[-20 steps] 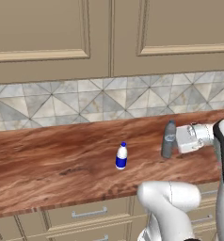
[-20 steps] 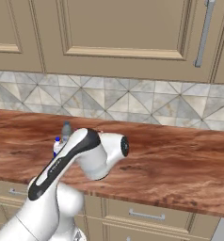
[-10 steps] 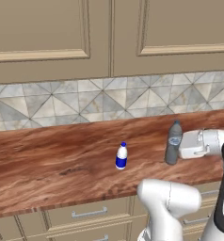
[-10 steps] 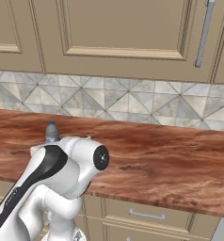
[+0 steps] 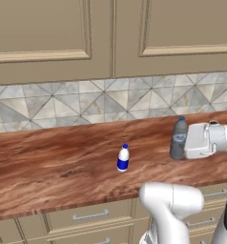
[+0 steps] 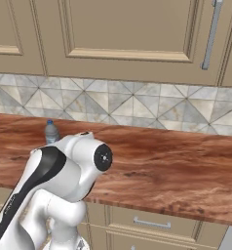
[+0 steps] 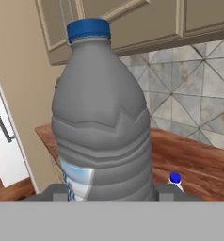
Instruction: Take the bottled waters from the counter and place them in the freezer to freeze. Close the freezer door after placing the bottles.
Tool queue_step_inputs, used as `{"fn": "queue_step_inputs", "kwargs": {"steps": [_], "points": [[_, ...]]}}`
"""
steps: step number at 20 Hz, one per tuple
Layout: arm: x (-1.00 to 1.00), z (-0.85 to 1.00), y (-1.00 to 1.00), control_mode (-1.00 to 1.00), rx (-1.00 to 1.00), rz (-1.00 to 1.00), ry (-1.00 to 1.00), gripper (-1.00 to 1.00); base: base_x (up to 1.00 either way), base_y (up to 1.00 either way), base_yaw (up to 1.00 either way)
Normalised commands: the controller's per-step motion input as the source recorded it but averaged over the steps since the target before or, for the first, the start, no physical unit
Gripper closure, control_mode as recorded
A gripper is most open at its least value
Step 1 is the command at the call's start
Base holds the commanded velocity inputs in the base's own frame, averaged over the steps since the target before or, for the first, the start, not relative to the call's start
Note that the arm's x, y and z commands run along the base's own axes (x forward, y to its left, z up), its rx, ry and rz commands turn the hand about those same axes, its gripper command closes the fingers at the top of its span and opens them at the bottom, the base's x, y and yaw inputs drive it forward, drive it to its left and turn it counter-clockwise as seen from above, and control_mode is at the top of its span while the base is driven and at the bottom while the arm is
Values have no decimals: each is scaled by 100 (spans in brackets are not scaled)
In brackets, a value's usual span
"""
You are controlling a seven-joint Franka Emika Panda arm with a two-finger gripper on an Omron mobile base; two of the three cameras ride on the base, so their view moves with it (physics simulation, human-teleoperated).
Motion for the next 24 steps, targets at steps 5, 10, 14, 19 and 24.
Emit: {"fn": "queue_step_inputs", "kwargs": {"steps": [5,10,14,19,24], "points": [[0,0,0,-100,1,0,-1,100,0,0,0],[0,0,0,-100,0,0,0,100,0,0,0],[-11,0,0,100,0,0,0,100,-9,3,0],[0,0,0,100,0,0,0,100,-58,41,11],[0,0,0,100,0,0,0,100,-31,87,26]]}}
